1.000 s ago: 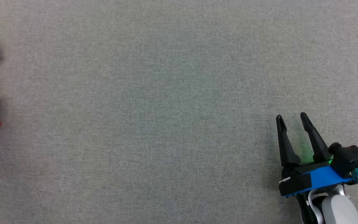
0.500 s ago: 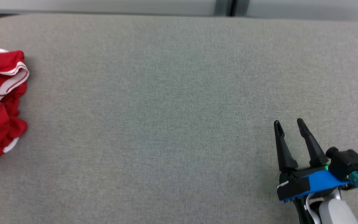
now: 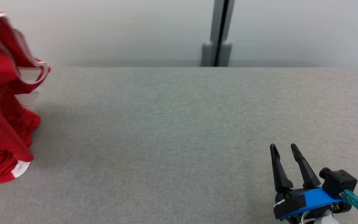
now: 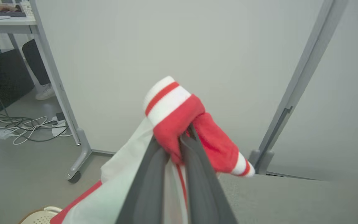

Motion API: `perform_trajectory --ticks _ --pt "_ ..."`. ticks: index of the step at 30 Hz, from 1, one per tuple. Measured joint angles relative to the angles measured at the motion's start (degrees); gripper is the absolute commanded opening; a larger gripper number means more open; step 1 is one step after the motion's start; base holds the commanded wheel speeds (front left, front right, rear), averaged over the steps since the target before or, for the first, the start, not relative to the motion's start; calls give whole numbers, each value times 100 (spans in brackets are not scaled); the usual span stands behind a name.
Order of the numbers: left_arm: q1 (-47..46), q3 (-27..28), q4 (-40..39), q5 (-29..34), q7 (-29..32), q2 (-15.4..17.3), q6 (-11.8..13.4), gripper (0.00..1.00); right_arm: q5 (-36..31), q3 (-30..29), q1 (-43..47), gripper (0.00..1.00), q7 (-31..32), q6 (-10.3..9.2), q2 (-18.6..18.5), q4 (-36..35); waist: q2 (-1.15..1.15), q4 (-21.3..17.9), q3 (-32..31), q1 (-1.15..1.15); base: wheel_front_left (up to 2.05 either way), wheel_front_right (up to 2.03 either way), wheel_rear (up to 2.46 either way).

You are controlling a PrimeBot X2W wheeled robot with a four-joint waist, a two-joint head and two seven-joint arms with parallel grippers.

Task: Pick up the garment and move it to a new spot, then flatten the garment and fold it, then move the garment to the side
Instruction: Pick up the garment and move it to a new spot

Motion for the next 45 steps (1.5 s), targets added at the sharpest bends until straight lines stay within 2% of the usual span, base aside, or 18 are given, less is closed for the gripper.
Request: perform_trajectory --ticks 10,17,21,26,32,33,35,36,38,40,45 --pt "-652 -626 -877 -89 156 -728 -129 0 236 33 9 100 -97 0 -7 167 0 -758 -189 1 0 0 0" --pt "-603 -1092 -1058 2 231 -982 -210 0 288 45 -115 100 -120 0 -4 203 0 -1251 -61 1 0 0 0" --pt "-288 -1341 -1029 -8 205 -1148 -271 0 297 4 -166 100 -123 0 -8 211 1 -1453 67 2 0 0 0" --pt "486 -1548 -644 -120 -119 -1393 -298 0 383 32 -177 100 -129 0 -4 204 1 -1634 113 2 0 0 0" --pt "1533 -1769 213 -23 -1053 -1749 -244 0 401 73 -162 100 -129 0 -5 202 1 -1733 48 1 0 0 0" --pt "1677 -1792 375 21 -1267 -1844 -213 9 400 73 -157 100 -129 0 -5 203 1 -1734 35 1 0 0 0" --pt "1948 -1829 691 38 -1681 -2049 -183 92 388 73 -137 100 -129 0 -8 208 1 -1710 -15 1 0 0 0" --pt "2090 -1819 817 15 -1902 -2178 -185 100 374 81 -127 100 -129 0 -8 208 1 -1694 -37 1 0 0 0" --pt "2349 -1756 1059 -227 -2256 -2452 -208 100 313 52 -97 100 -129 0 -3 218 1 -1630 -91 1 0 0 0" --pt "2550 -1775 1200 -267 -2568 -2593 -339 100 271 31 -70 100 -129 0 -8 220 1 -1554 -143 1 0 0 0" --pt "2969 -1648 1179 -257 -3651 -2637 -480 100 203 -31 34 100 -129 0 -7 225 1 -1297 -298 1 0 0 0"
